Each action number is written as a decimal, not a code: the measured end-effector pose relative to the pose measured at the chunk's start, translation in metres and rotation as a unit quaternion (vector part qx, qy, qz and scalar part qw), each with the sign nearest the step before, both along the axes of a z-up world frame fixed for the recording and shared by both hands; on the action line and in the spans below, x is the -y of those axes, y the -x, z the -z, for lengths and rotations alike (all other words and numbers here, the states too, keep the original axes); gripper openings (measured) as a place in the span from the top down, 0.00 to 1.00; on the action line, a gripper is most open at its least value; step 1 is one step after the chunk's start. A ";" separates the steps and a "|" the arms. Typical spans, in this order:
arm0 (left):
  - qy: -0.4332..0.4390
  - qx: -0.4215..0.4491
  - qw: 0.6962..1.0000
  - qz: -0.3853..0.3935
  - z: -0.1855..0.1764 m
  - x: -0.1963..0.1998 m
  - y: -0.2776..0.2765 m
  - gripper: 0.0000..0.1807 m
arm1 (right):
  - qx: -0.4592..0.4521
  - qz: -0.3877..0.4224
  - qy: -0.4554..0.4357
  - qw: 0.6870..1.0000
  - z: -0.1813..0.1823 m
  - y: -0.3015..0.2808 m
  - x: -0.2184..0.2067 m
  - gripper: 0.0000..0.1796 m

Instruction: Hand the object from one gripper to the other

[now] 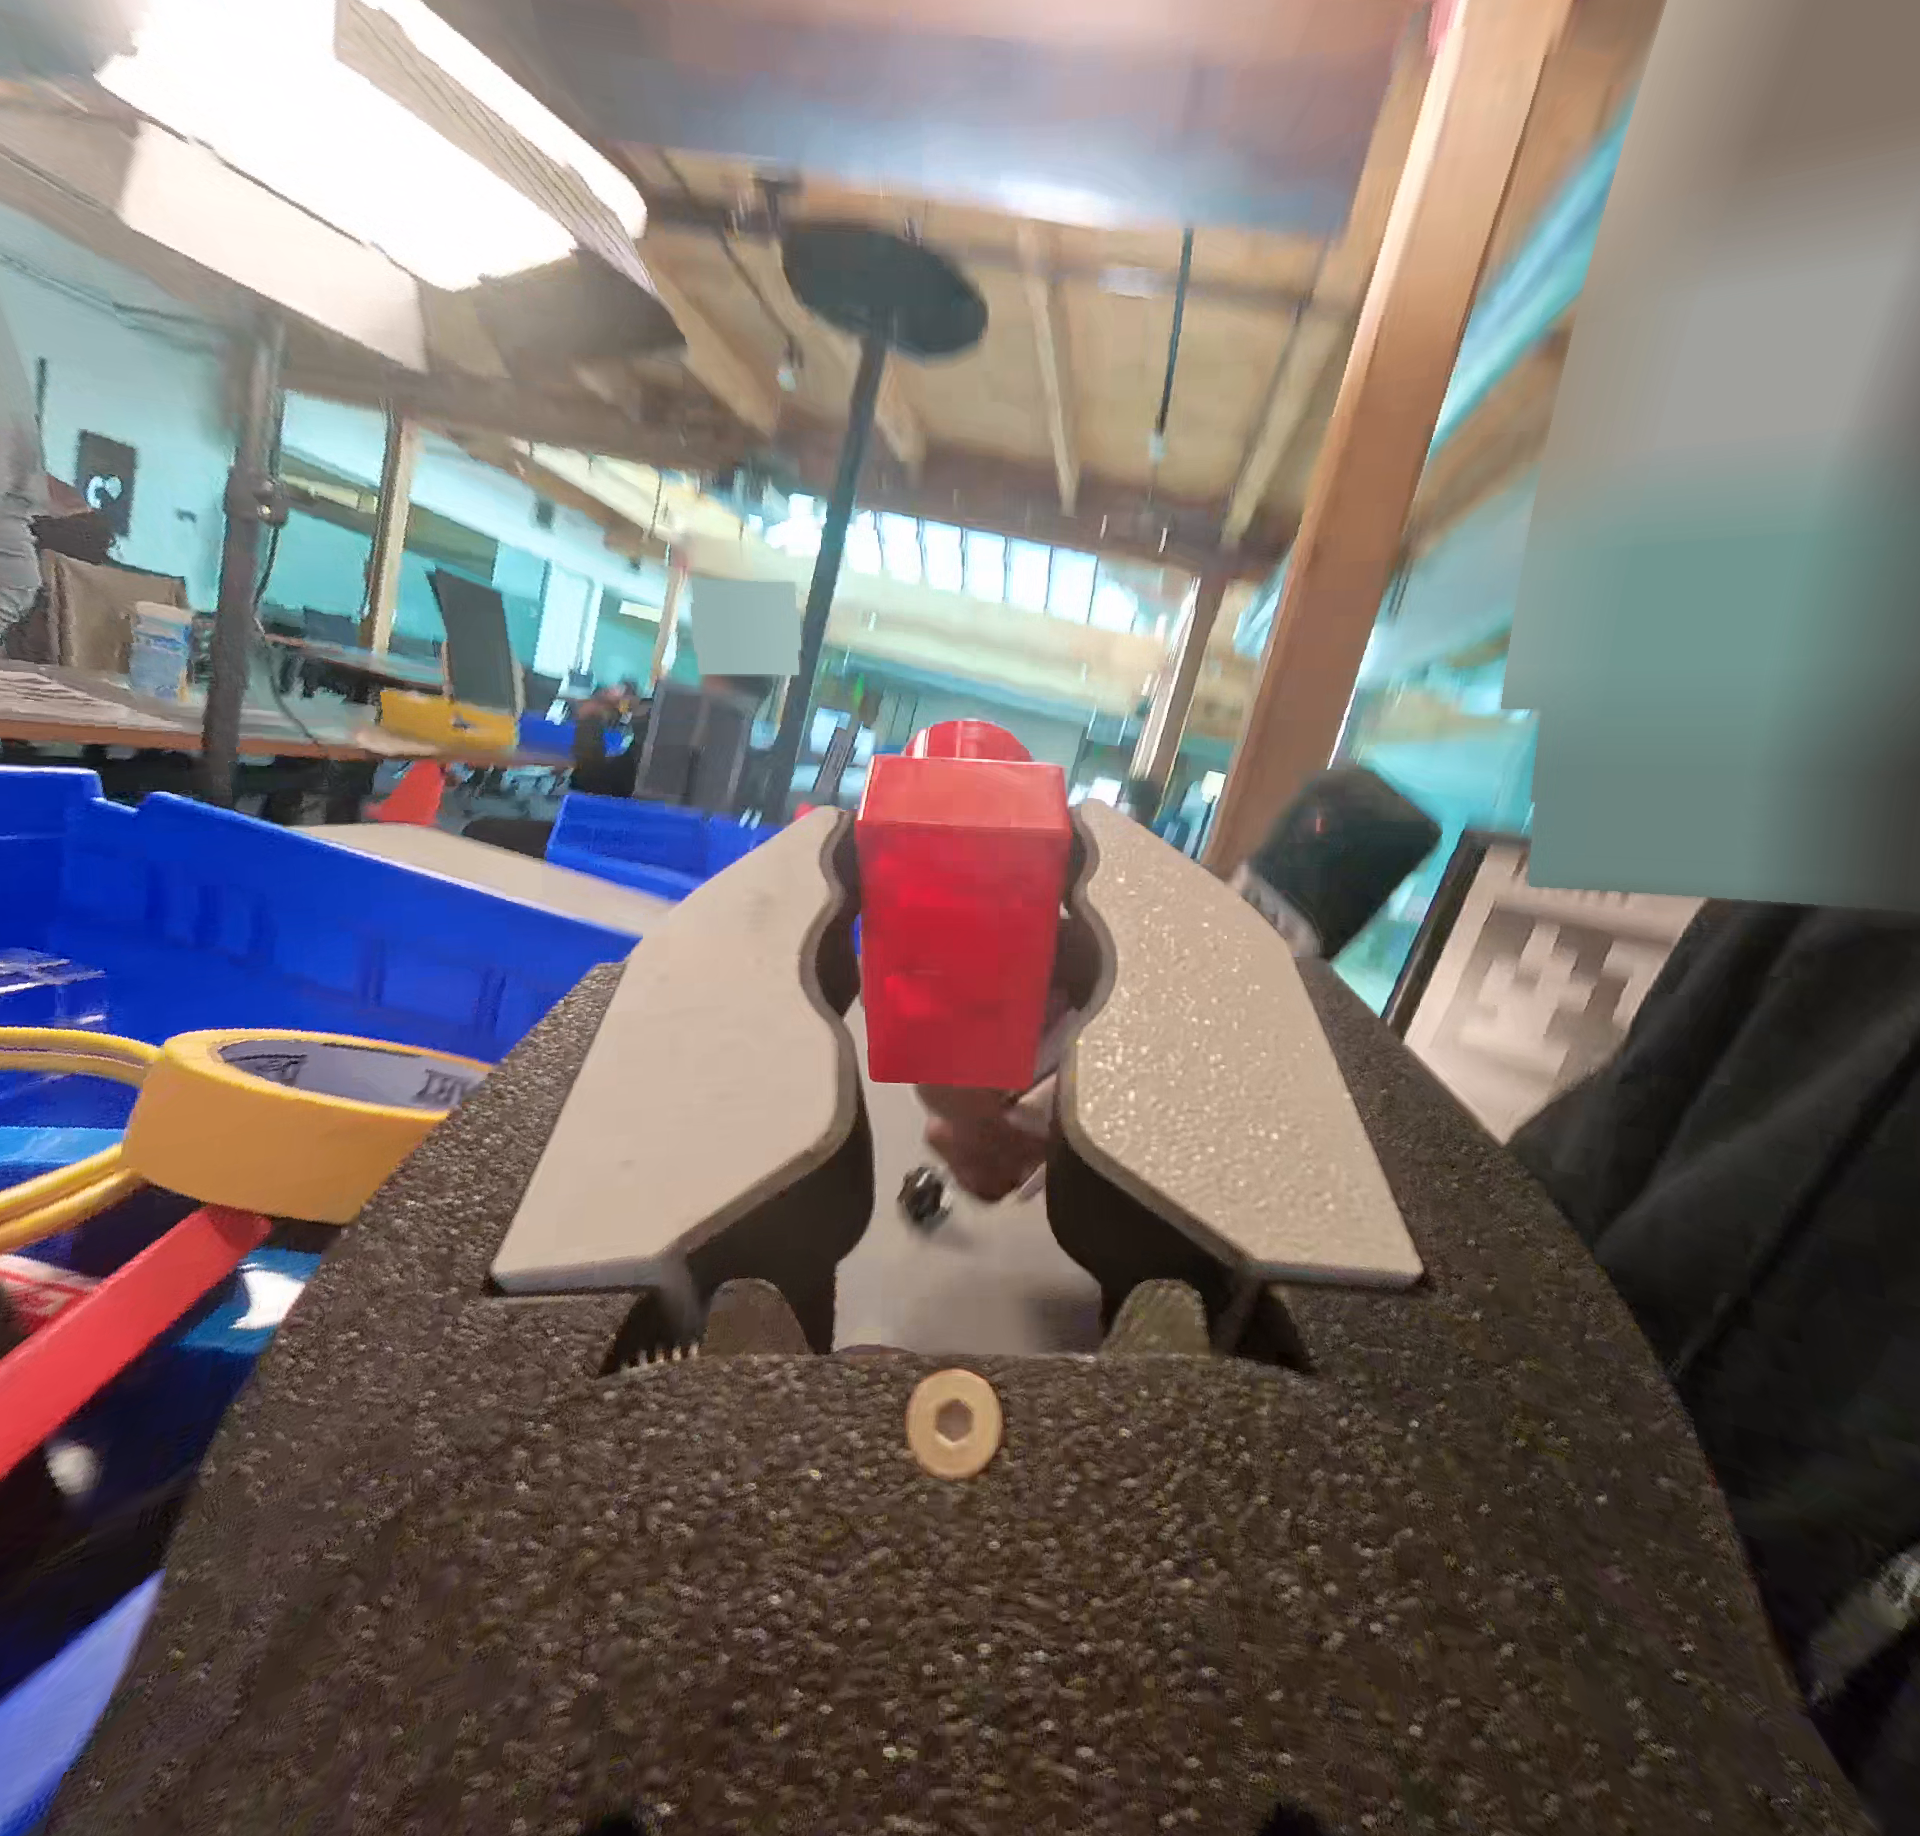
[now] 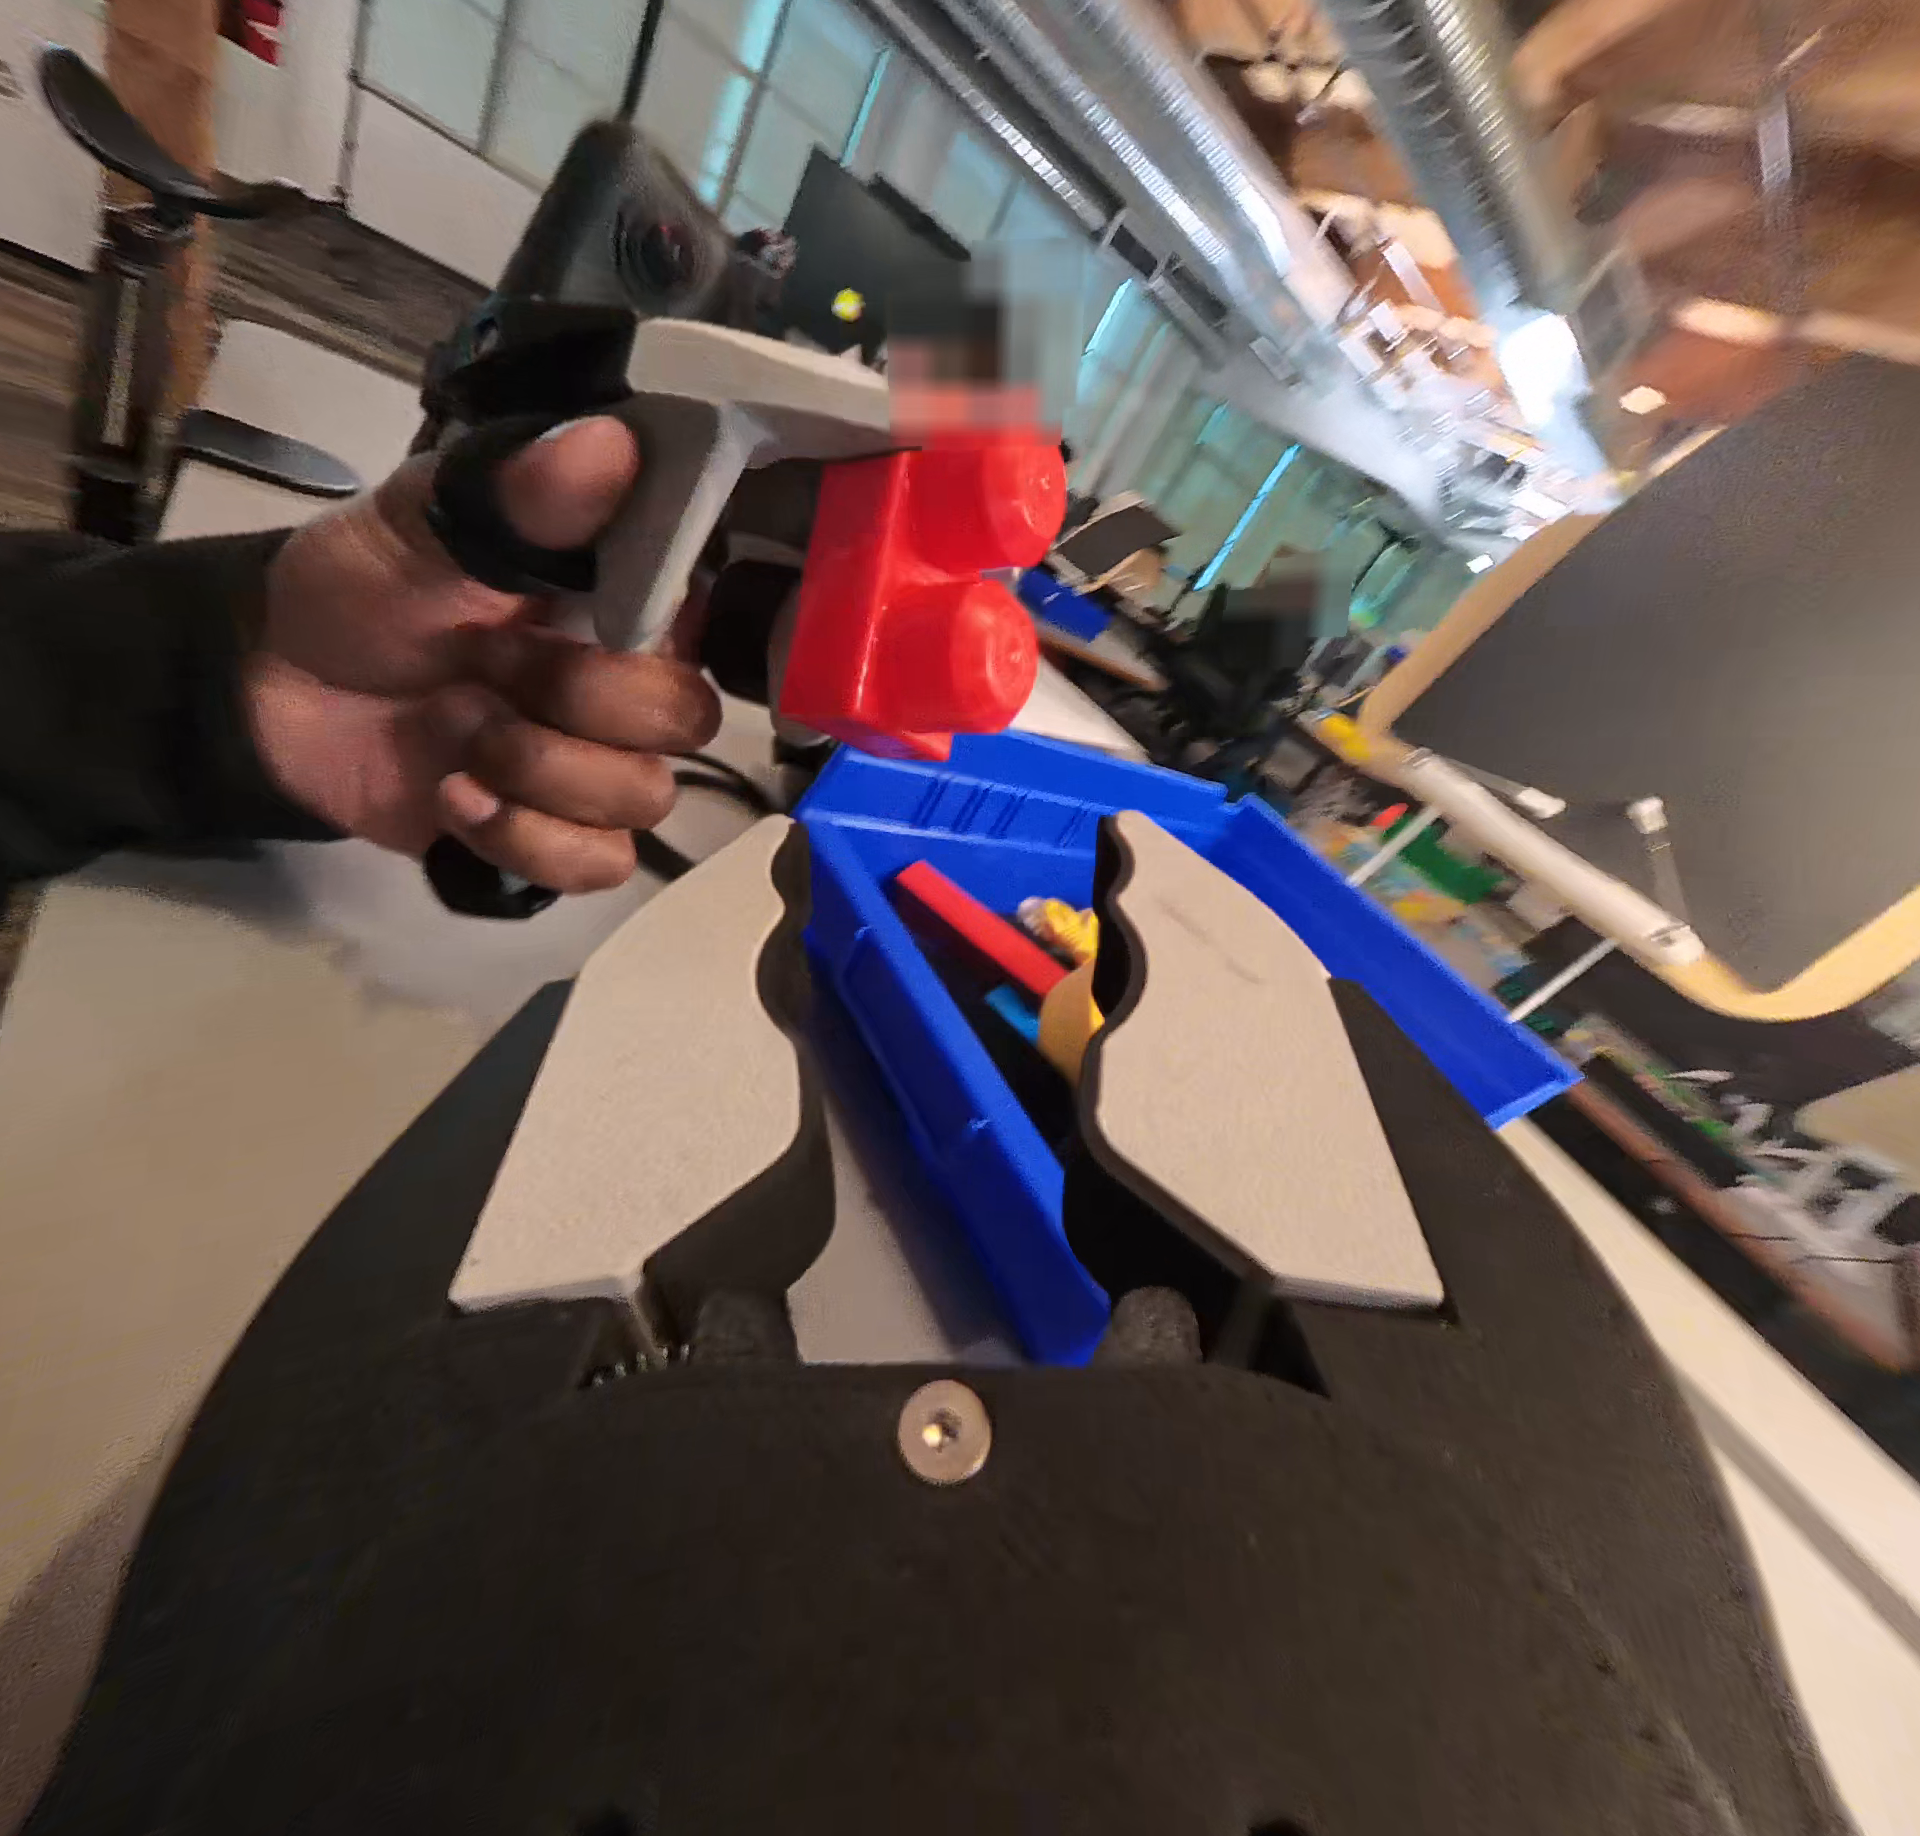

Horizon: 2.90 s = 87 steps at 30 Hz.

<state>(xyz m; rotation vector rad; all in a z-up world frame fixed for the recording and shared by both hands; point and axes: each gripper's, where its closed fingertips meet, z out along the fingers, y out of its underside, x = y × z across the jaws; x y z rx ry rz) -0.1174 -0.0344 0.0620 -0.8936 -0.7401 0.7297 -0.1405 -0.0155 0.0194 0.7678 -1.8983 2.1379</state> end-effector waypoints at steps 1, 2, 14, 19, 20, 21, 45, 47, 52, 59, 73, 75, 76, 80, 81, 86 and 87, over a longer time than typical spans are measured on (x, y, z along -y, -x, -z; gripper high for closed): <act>-0.043 -0.015 0.999 0.005 -0.005 0.005 -0.001 0.80 | -0.012 0.011 0.020 1.000 -0.004 -0.002 0.000 0.71; -0.083 -0.028 0.996 0.011 -0.008 0.009 -0.002 0.80 | -0.023 0.024 0.041 0.999 -0.009 -0.004 0.001 0.70; -0.195 0.013 0.974 0.118 0.004 -0.013 0.017 0.80 | -0.067 0.083 0.090 0.990 -0.016 -0.003 0.003 0.74; -0.085 0.027 0.994 0.057 0.008 -0.013 0.013 0.73 | 0.067 -0.027 0.018 0.997 -0.014 0.000 -0.007 0.74; -0.054 0.026 0.997 0.044 0.008 -0.011 0.009 0.71 | 0.098 -0.057 0.001 0.994 -0.014 0.000 -0.010 0.74; -0.022 0.024 0.999 0.036 0.008 -0.011 0.004 0.69 | 0.127 -0.085 -0.019 0.988 -0.013 -0.001 -0.014 0.74; 0.089 0.130 0.985 0.071 0.047 -0.022 0.000 0.73 | 0.051 -0.054 -0.012 0.997 -0.002 -0.003 -0.011 0.73; 0.069 0.135 0.986 0.070 0.046 -0.017 0.001 0.73 | 0.019 -0.033 0.012 0.999 -0.004 -0.001 -0.011 0.72; 0.021 0.149 0.984 0.092 0.047 -0.012 0.000 0.73 | -0.083 -0.031 0.047 0.995 0.002 -0.013 -0.015 0.70; 0.004 0.180 0.974 0.140 0.055 -0.019 -0.003 0.73 | -0.173 -0.008 0.060 0.983 0.013 -0.018 -0.011 0.65; 0.028 0.184 0.970 0.153 0.059 -0.033 -0.003 0.69 | -0.127 -0.060 -0.012 0.990 0.028 -0.025 -0.012 0.78; 0.045 0.143 0.980 0.131 0.050 -0.029 -0.007 0.67 | -0.057 -0.085 -0.034 0.994 0.022 -0.024 -0.015 0.78; 0.062 0.127 0.983 0.119 0.047 -0.028 -0.009 0.67 | -0.021 -0.100 -0.047 0.994 0.019 -0.024 -0.017 0.78; 0.150 0.069 0.983 0.074 0.042 -0.036 -0.015 0.71 | 0.074 -0.148 -0.087 0.982 0.015 -0.026 -0.022 0.78; 0.174 0.053 0.982 0.055 0.041 -0.036 -0.015 0.71 | 0.086 -0.153 -0.093 0.980 0.014 -0.026 -0.023 0.78; 0.235 0.018 0.972 0.008 0.038 -0.039 -0.015 0.69 | 0.124 -0.170 -0.110 0.972 0.013 -0.025 -0.024 0.78; 0.240 0.020 0.970 0.001 0.039 -0.038 -0.014 0.69 | 0.131 -0.174 -0.113 0.970 0.012 -0.025 -0.025 0.78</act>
